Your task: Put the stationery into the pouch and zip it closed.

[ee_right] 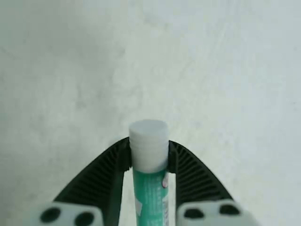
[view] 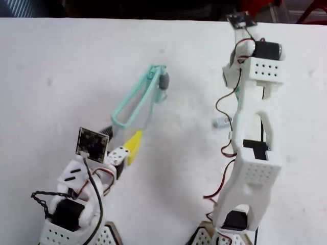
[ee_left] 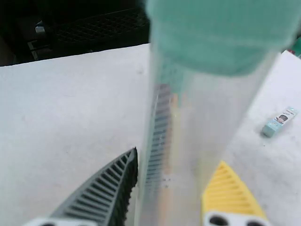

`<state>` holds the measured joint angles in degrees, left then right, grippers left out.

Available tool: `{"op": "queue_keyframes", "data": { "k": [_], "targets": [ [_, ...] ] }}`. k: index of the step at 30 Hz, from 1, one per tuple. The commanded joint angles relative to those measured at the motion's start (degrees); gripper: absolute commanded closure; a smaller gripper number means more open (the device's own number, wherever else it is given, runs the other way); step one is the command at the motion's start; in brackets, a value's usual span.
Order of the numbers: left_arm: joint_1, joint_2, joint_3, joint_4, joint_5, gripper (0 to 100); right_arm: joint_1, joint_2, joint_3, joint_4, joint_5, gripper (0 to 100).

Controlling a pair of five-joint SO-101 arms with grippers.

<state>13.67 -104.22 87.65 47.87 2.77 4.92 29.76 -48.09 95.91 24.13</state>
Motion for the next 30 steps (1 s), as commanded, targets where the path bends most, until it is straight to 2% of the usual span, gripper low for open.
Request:
{"op": "queue_keyframes", "data": {
  "k": [1, 13, 23, 30],
  "targets": [
    [-0.2, -0.1, -0.4, -1.2, -0.1, 78, -1.1, -1.1, -8.3, 2.6, -0.6, 98.1],
    [-0.1, -0.1, -0.4, -1.2, -0.3, 78, -5.0, -17.6, -9.0, 2.8, -0.6, 98.1],
    [-0.2, -0.1, -0.4, -1.2, -0.3, 78, -14.3, -40.2, 14.0, 2.5, -0.7, 98.1],
    [0.0, -0.1, -0.4, -1.2, -0.4, 78, -22.4, -55.8, 25.6, -2.2, -0.3, 98.1]
  ]
}}
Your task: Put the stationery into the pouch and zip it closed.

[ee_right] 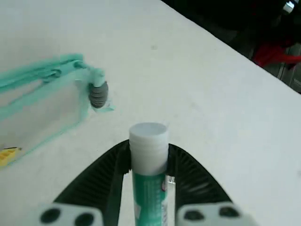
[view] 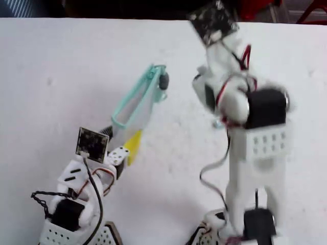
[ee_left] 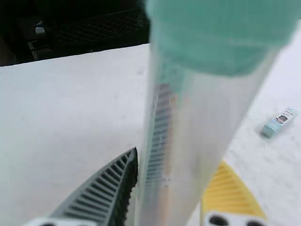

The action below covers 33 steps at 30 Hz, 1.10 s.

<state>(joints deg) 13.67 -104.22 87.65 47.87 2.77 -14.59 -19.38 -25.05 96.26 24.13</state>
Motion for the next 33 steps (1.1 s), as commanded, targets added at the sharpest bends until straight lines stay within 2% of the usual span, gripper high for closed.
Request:
{"op": "queue_keyframes", "data": {
  "k": [1, 8, 14, 18, 23, 30, 33],
  "targets": [
    [0.0, -0.1, -0.4, -1.2, -0.4, 78, -4.4, -8.6, 4.4, -3.6, -0.3, 98.1],
    [0.0, -0.1, -0.5, -1.2, -0.4, 78, -17.2, -20.3, 17.9, -12.8, -0.2, 97.8],
    [0.0, -0.1, -0.5, -1.2, -0.4, 78, -25.6, -29.0, 32.8, -27.5, -0.2, 98.1],
    [0.0, -0.1, -0.5, -1.2, -0.4, 78, -26.7, -33.5, 40.3, -37.3, -0.6, 98.1],
    [0.0, -0.1, -0.7, -1.2, -0.4, 78, -26.7, -36.5, 42.9, -48.8, -1.1, 98.1],
    [0.0, -0.1, -0.8, -0.2, -0.4, 76, -26.5, -36.9, 45.7, -58.7, -16.1, 98.1],
    [-0.3, -0.1, -0.8, 0.0, -0.1, 75, -26.2, -36.5, 49.8, -63.7, -20.0, 98.1]
  ]
}}
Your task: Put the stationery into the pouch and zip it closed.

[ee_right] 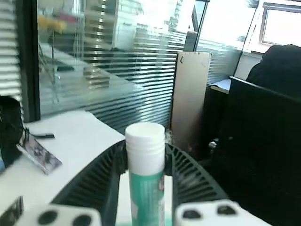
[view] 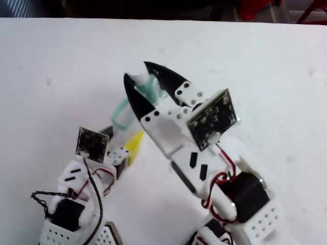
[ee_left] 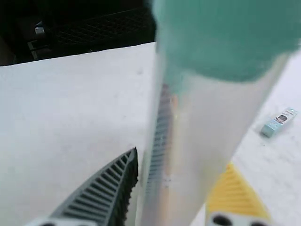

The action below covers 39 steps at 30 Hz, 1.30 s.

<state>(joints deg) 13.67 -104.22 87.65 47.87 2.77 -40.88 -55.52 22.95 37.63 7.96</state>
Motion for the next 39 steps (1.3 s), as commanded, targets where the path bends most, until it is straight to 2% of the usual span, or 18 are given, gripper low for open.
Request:
{"op": "queue_keyframes", "data": {
  "k": [1, 8, 15, 24, 35, 39],
  "targets": [
    [-0.3, -0.1, -0.8, 0.0, -0.1, 75, 0.0, -0.4, 3.3, -7.0, -4.8, 98.1],
    [-0.3, -0.1, -0.8, -0.3, -0.1, 75, -0.1, -0.6, 12.8, -14.2, -8.9, 98.1],
    [-0.4, -0.1, -0.9, -0.4, -0.1, 75, -0.5, -0.9, 18.7, -14.4, -9.0, 98.1],
    [0.0, -0.1, -0.8, -0.3, 0.0, 75, -0.5, -0.4, 17.4, -19.6, -8.8, 98.1],
    [-0.4, -0.1, -0.8, -0.4, 0.0, 75, -0.4, -0.5, 17.7, -20.5, -8.5, 98.1],
    [-0.5, -0.1, -0.8, -1.7, -0.4, 83, 0.0, -1.7, 16.9, -15.7, -8.4, 98.1]
  ]
}}
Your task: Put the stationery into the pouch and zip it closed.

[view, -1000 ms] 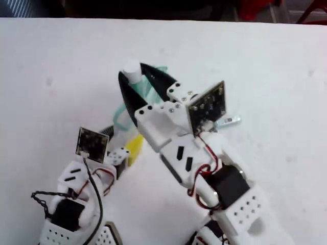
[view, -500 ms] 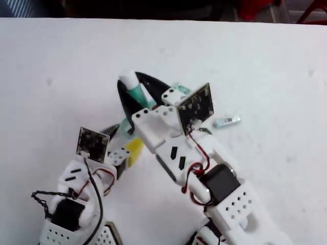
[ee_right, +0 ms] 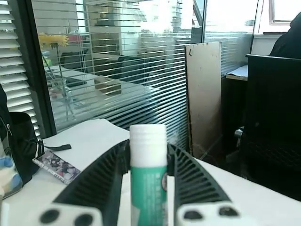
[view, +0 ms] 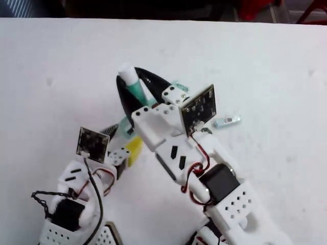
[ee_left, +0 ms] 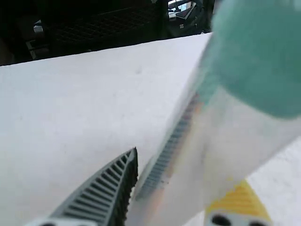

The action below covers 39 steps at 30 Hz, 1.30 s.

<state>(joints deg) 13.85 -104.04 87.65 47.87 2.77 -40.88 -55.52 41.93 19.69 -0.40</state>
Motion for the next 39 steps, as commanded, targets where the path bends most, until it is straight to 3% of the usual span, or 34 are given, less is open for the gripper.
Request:
{"op": "queue_keyframes", "data": {
  "k": [1, 6, 11, 13, 18, 24, 39],
  "targets": [
    [-0.7, -0.3, -0.6, -2.1, -0.4, 85, 0.3, -2.8, -2.4, 4.5, 0.7, 98.2],
    [-0.7, -0.3, -0.8, -2.1, -0.4, 91, 5.5, -6.7, -7.6, 20.0, 16.4, 98.2],
    [-0.1, -0.3, -0.8, -4.6, 0.1, 91, 20.6, -3.8, -13.4, 36.1, 17.8, 98.2],
    [0.6, -0.3, -0.9, -5.7, 3.3, 91, 25.5, -1.0, -14.6, 40.0, 17.8, 98.2],
    [0.8, -0.3, -1.6, -6.2, 6.5, 91, 28.6, 9.1, -13.8, 46.3, 24.1, 98.2],
    [0.8, -0.3, -1.3, -5.7, 6.5, 91, 29.6, 25.5, -12.2, 47.6, 32.8, 98.2],
    [0.8, -0.3, 0.0, -5.6, 3.0, 91, 29.6, 54.0, -12.5, 36.5, 33.2, 97.8]
  ]
}}
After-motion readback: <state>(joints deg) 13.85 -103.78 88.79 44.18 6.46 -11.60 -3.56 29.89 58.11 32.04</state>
